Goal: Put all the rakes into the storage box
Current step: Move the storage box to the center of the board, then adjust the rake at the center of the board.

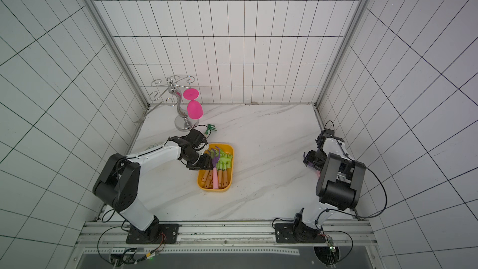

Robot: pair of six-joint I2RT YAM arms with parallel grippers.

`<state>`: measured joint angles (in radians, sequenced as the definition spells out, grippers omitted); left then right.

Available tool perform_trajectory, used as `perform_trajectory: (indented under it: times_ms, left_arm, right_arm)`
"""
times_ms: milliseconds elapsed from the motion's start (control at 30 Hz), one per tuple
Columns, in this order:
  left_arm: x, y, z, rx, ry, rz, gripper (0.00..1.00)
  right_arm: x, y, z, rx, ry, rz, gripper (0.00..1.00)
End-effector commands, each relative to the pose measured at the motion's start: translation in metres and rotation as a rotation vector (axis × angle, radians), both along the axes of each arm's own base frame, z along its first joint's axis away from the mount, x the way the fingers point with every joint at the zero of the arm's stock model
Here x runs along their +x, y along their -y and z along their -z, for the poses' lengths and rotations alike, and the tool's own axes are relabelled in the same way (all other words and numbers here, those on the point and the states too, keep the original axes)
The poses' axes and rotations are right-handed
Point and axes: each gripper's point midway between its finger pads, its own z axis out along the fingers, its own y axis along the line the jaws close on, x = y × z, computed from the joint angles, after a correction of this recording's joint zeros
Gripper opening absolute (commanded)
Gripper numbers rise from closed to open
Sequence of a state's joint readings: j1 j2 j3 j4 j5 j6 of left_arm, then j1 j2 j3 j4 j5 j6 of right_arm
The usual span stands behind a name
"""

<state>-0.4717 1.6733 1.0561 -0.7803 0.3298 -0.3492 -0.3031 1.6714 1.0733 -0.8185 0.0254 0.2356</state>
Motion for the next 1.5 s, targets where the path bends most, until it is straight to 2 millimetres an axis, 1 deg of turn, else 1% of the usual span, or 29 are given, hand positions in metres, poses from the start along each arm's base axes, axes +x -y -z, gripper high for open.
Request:
perform_trajectory:
  times_ms: [0, 67, 167, 267, 367, 500, 567, 700, 833, 1033, 1100, 1200, 1333, 1467]
  left_arm:
    - [-0.002, 0.011, 0.003, -0.057, -0.025, 0.007, 0.62]
    - [-0.002, 0.013, 0.002, -0.067, -0.027, 0.001, 0.62]
    - [0.001, 0.016, -0.002, -0.084, -0.017, -0.007, 0.62]
    - [0.004, 0.018, -0.004, -0.097, -0.008, -0.019, 0.62]
    - [0.006, 0.022, -0.004, -0.115, -0.012, -0.027, 0.62]
    - [0.010, 0.027, -0.003, -0.129, -0.018, -0.039, 0.62]
    - [0.015, 0.029, -0.005, -0.136, -0.010, -0.050, 0.62]
    - [0.020, 0.035, -0.007, -0.174, -0.005, -0.082, 0.62]
    - [0.025, 0.042, -0.010, -0.202, 0.004, -0.114, 0.62]
    - [0.038, 0.056, -0.018, -0.276, 0.015, -0.198, 0.62]
    - [0.042, 0.059, -0.019, -0.307, 0.016, -0.236, 0.62]
    - [0.044, 0.064, -0.023, -0.336, 0.028, -0.252, 0.62]
    - [0.038, 0.068, -0.027, -0.322, 0.053, -0.221, 0.61]
    - [0.033, 0.063, -0.035, -0.273, 0.108, -0.187, 0.61]
  right_arm:
    - [-0.010, 0.016, 0.004, -0.042, -0.056, -0.005, 0.75]
    - [-0.014, 0.016, 0.011, -0.038, -0.081, -0.007, 0.75]
    - [-0.016, 0.019, 0.017, -0.055, -0.090, -0.003, 0.74]
    - [-0.015, 0.020, 0.019, -0.061, -0.080, 0.000, 0.74]
    - [-0.011, 0.016, 0.025, -0.029, -0.085, 0.005, 0.71]
    - [-0.001, -0.003, 0.028, 0.096, -0.062, 0.030, 0.65]
    - [0.001, -0.008, 0.029, 0.127, -0.055, 0.049, 0.63]
    - [0.003, -0.025, 0.032, 0.197, -0.046, 0.062, 0.59]
    - [0.009, -0.046, 0.029, 0.192, -0.040, -0.005, 0.59]
    - [0.029, -0.083, 0.025, 0.167, -0.028, -0.124, 0.58]
    - [0.035, -0.097, 0.025, 0.181, -0.031, -0.147, 0.58]
    - [0.039, -0.111, 0.026, 0.184, -0.033, -0.181, 0.58]
    - [0.038, -0.116, 0.026, 0.174, -0.040, -0.210, 0.58]
    - [0.032, -0.112, 0.017, 0.146, -0.030, -0.223, 0.58]
